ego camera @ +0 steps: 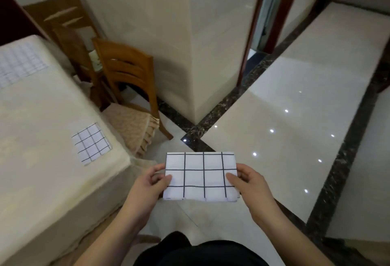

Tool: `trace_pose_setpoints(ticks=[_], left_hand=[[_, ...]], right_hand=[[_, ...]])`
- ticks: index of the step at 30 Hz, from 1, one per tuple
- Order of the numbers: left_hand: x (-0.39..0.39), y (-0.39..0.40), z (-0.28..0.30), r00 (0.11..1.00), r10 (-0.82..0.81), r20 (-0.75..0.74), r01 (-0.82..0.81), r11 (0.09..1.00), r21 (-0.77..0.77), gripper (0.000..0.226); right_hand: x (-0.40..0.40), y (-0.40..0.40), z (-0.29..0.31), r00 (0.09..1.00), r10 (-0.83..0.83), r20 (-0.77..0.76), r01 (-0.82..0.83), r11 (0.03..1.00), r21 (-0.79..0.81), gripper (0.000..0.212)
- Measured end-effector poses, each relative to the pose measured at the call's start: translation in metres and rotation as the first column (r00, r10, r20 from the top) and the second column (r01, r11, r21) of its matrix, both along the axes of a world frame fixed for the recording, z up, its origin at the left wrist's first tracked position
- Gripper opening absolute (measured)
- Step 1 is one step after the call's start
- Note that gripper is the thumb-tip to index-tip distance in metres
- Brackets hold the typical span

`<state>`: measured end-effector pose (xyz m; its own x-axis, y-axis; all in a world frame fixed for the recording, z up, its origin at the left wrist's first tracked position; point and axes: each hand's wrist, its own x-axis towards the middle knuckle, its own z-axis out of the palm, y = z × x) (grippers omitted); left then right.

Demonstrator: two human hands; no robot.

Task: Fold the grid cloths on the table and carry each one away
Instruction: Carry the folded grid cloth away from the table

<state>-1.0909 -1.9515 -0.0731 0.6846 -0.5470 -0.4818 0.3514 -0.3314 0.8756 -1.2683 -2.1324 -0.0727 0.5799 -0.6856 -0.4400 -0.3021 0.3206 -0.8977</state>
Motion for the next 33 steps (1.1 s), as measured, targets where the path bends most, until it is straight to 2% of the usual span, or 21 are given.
trace_pose_setpoints(ticks=[9, 15, 21, 27, 31, 33], left_hand=[[0.076, -0.007, -0.011, 0.969, 0.245, -0.024, -0.246, 0.969, -0.012, 0.025], [0.142, 0.0, -0.016, 0.949, 0.314, -0.03, -0.314, 0.949, 0.023, 0.021], [0.203, 0.012, -0.015, 0.921, 0.39, -0.022, -0.39, 0.921, -0.005, 0.019], [0.238, 0.031, -0.027, 0.82, 0.571, -0.029, -0.571, 0.821, -0.003, 0.022], [0.252, 0.042, -0.039, 0.712, 0.701, -0.045, -0.699, 0.714, 0.051, 0.019], [0.262, 0.046, -0.05, 0.662, 0.747, -0.058, -0.744, 0.665, 0.064, 0.009]], right_hand=[[0.117, -0.037, -0.018, 0.978, 0.203, -0.052, -0.202, 0.979, 0.018, 0.026], [0.216, -0.049, -0.012, 0.947, 0.312, -0.074, -0.315, 0.949, -0.023, 0.025], [0.298, -0.05, -0.004, 0.896, 0.426, -0.124, -0.436, 0.897, -0.07, 0.021], [0.379, -0.039, -0.004, 0.813, 0.57, -0.12, -0.573, 0.82, 0.013, 0.019], [0.445, -0.031, -0.015, 0.701, 0.697, -0.15, -0.701, 0.712, 0.032, 0.021], [0.479, -0.023, -0.024, 0.629, 0.758, -0.17, -0.764, 0.644, 0.045, 0.02]])
